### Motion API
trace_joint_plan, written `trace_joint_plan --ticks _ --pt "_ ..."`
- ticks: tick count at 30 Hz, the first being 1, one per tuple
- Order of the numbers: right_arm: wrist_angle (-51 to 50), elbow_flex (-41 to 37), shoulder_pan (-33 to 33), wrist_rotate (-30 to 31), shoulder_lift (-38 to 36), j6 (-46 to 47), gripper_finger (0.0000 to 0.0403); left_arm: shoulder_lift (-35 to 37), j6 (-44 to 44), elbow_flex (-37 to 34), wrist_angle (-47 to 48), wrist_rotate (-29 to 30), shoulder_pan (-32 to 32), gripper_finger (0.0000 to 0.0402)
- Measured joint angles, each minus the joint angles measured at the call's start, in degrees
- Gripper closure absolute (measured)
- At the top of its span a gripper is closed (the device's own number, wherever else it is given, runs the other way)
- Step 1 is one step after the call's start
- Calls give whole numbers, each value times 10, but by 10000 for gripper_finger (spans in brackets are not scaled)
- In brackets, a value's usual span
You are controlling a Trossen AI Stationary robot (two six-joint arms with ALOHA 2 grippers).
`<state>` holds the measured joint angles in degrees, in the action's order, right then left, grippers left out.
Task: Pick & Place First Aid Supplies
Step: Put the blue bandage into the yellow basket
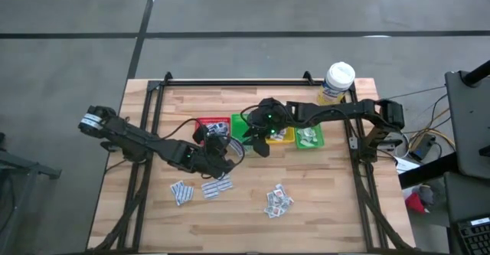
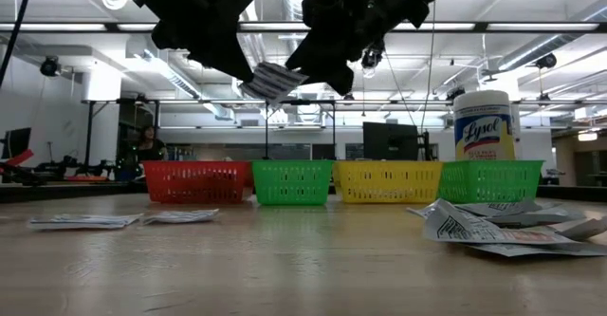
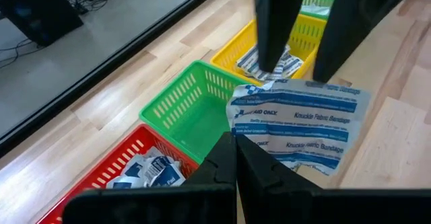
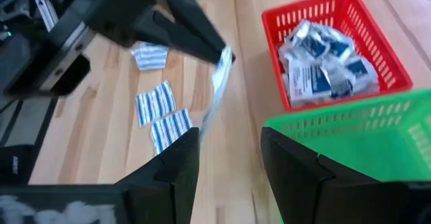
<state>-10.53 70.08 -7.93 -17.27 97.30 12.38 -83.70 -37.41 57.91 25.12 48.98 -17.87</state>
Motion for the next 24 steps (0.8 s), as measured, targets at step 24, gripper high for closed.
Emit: trace_joint_plan --ticks 24 --pt "-14 0 7 39 -3 -4 248 0 1 -1 -16 -3 0 401"
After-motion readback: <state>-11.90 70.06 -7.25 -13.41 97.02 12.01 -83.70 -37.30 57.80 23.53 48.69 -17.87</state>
